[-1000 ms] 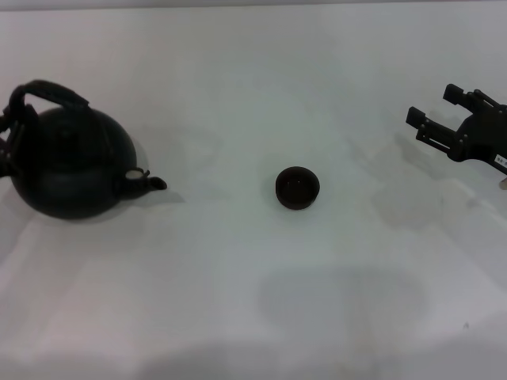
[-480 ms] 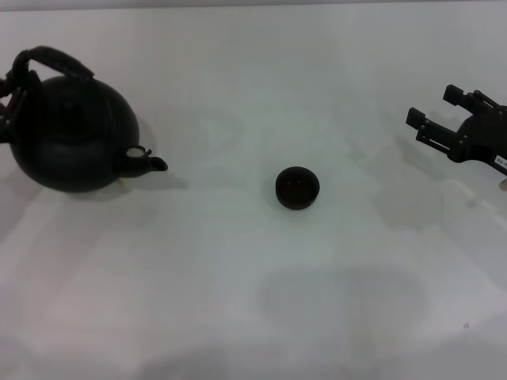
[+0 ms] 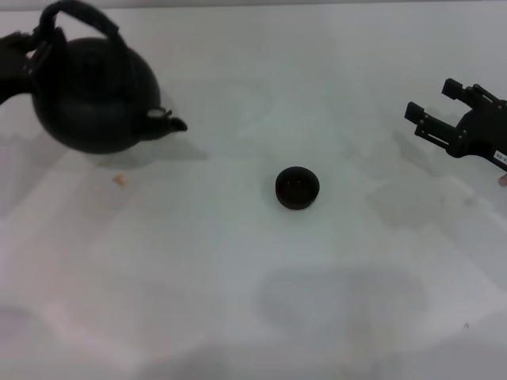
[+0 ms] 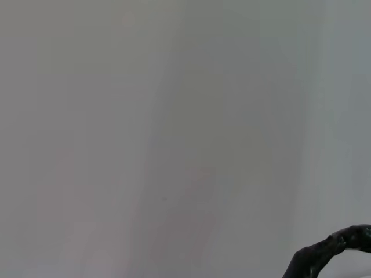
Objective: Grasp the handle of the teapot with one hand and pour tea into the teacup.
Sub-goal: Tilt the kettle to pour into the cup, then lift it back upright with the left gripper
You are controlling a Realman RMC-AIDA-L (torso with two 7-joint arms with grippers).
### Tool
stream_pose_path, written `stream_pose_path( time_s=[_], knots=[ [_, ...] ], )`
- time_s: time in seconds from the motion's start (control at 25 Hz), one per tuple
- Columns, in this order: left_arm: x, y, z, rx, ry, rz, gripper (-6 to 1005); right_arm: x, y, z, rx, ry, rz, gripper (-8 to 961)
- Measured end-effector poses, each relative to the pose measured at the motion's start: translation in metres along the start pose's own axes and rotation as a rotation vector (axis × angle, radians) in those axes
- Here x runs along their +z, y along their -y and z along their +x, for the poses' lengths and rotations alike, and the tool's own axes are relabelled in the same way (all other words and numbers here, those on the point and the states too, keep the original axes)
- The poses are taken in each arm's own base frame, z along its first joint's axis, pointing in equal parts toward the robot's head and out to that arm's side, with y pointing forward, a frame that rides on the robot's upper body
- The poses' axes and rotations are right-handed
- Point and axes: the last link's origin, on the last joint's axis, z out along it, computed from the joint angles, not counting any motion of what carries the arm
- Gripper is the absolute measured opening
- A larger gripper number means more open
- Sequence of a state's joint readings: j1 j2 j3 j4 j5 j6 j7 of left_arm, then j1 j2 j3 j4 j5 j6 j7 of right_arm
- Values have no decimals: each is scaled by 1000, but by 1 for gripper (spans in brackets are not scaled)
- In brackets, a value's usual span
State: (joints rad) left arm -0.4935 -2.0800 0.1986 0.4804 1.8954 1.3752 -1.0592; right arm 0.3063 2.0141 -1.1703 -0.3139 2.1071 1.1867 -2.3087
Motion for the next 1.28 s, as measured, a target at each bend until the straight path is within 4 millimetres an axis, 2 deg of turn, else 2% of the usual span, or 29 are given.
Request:
stream_pose_path(
  time_s=[0.24,0.4,0.56,0.92,1.28],
  knots=[
    [33,2,19,27,118,-48,161,1,1,-3,-3,16,4,844],
    [51,-5,28,93,180,-76,161,0,1,-4,-3,26,9,844],
    [59,-9,35,150,218,-69,161,0,2,-4,-4,32,16,844],
    [72,-38,43,322,279,-49,162,2,3,-7,-12,41,18,844],
    [75,-51,55,332,256,-60,157,5,4,-10,-13,50,17,844]
  ],
)
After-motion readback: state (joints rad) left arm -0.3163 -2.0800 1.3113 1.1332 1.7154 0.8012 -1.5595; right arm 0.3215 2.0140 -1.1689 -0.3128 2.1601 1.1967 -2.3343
